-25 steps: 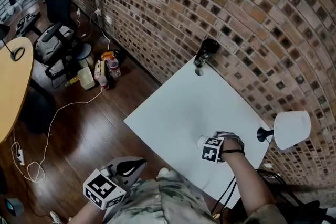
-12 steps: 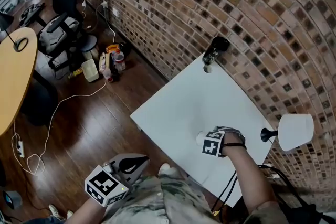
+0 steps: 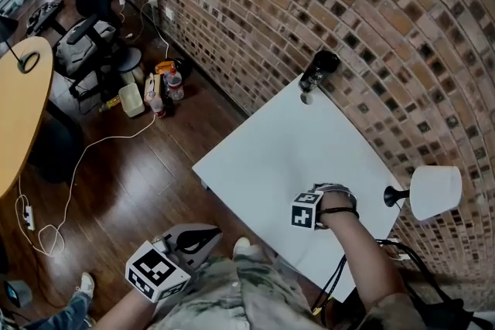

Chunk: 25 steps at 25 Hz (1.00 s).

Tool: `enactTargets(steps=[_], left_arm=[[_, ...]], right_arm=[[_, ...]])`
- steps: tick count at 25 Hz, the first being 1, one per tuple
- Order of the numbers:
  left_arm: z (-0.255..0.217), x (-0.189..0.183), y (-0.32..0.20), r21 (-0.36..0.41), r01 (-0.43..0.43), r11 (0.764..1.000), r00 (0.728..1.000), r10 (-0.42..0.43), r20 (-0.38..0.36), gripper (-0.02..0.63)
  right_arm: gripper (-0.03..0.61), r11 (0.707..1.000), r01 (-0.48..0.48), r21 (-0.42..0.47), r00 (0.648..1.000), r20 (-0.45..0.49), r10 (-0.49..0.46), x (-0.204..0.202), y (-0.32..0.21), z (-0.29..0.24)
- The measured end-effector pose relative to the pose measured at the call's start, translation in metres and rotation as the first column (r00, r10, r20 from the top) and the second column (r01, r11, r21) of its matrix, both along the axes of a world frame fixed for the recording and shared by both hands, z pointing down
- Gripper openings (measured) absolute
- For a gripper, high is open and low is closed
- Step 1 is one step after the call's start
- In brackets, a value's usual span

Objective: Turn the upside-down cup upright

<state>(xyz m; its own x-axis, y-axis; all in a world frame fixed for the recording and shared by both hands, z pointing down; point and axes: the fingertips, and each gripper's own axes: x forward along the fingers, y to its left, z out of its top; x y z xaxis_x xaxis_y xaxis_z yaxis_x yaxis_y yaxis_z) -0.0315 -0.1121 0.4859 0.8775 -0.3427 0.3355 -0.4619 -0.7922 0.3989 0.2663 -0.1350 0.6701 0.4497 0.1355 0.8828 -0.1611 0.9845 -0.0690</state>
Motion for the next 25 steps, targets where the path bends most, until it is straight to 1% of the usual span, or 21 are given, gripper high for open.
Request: enactTargets(steps=[3,6,10,12,13,15,16,19,21,23,24,25], left_arm=[[0.000,-0.001,0.000,-0.003,-0.002,1.000,1.000,0.002,0.000,0.006],[0.001,-0.004,0.000,-0.006,0.001,1.000,1.000,-0.001,0.000,0.006],[0.004,-0.009,0.001,-0.012,0.006,1.000,1.000,-0.006,0.001,0.006],[0.003,-0.011,0.002,-0.013,0.000,1.000,1.000,0.000,0.004,0.006],[0.003,-0.011,0.003,-0.014,-0.003,1.000,1.000,0.004,0.005,0.006],[0.002,-0.011,0.004,-0.015,-0.010,1.000,1.000,0.010,0.007,0.006],[0.002,-0.011,0.004,-0.015,-0.012,1.000,1.000,0.013,0.006,0.006],[0.002,-0.011,0.004,-0.014,-0.025,1.000,1.000,0.025,0.006,0.006],[0.002,-0.013,0.003,-0.018,-0.043,0.999,0.999,0.043,0.007,0.006],[0.004,-0.014,0.006,-0.028,-0.067,0.997,0.998,0.067,0.007,0.006],[0.007,-0.015,0.008,-0.036,-0.079,0.996,0.997,0.080,0.006,0.006],[0.009,-0.016,0.010,-0.046,-0.094,0.994,0.995,0.095,0.004,0.006]], right_arm=[[0.272,0.998,-0.070,0.004,0.995,0.077,0.069,-0.012,-0.004,0.002],[0.272,0.992,-0.128,0.014,0.983,0.133,0.125,-0.014,-0.006,0.005],[0.276,0.978,-0.204,0.035,0.957,0.218,0.192,-0.017,-0.008,0.007],[0.278,0.972,-0.229,0.045,0.946,0.244,0.212,-0.018,-0.007,0.007],[0.283,0.969,-0.240,0.050,0.942,0.252,0.221,-0.018,-0.007,0.007],[0.316,0.963,-0.263,0.062,0.934,0.269,0.237,-0.017,-0.009,0.006],[0.324,0.959,-0.275,0.068,0.928,0.281,0.246,-0.017,-0.010,0.004],[0.324,0.941,-0.328,0.083,0.902,0.326,0.285,-0.019,-0.013,-0.002],[0.332,0.928,-0.355,0.115,0.889,0.348,0.298,-0.020,-0.017,-0.011],[0.344,0.913,-0.371,0.171,0.888,0.354,0.294,-0.017,-0.020,-0.024],[0.347,0.900,-0.384,0.208,0.886,0.357,0.296,-0.014,-0.022,-0.032],[0.348,0.878,-0.410,0.246,0.878,0.366,0.308,-0.011,-0.022,-0.040]])
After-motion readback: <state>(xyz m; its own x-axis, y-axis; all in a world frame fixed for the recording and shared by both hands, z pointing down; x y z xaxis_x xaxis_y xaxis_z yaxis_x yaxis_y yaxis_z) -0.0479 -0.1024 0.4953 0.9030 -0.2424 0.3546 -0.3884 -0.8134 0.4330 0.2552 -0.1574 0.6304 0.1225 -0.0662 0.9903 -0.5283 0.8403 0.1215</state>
